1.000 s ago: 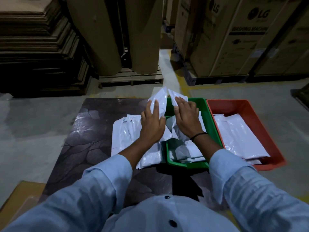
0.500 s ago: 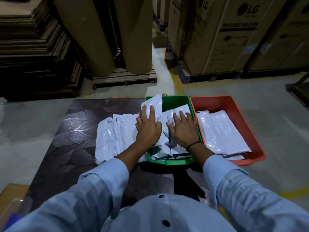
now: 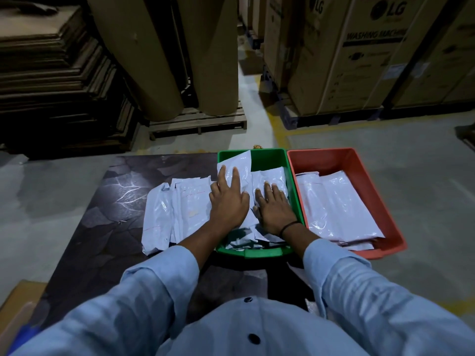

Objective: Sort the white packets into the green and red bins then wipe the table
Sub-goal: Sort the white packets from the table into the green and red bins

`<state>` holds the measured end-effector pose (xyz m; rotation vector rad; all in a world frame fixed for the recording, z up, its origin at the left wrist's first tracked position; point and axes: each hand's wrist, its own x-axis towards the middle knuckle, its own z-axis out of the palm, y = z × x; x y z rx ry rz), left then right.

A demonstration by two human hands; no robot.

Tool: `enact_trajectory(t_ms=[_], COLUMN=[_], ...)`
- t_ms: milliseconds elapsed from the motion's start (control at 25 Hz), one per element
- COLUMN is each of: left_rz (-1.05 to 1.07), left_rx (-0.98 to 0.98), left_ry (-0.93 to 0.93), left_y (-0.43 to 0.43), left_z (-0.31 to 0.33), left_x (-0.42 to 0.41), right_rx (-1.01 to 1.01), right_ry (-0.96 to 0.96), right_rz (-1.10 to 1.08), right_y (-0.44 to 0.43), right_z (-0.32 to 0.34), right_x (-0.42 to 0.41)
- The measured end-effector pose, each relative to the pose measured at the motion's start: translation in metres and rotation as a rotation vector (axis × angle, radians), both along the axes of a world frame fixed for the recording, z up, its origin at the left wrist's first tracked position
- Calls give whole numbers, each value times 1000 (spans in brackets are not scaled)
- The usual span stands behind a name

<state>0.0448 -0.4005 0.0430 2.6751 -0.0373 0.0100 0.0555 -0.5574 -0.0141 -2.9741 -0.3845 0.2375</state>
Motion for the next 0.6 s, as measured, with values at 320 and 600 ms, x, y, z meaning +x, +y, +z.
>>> enact_trajectory(t_ms=[320, 600], left_rz=[-50, -114], left_rx=[121, 186], left_ry=[105, 134], left_y=[-23, -33], left_z=[-13, -44], left_x=[4, 6], right_rx=[316, 248], right_ry=[-233, -316], right_rz=[-86, -68], right_y=[-15, -43], right_z=[32, 20], right_x=[6, -6])
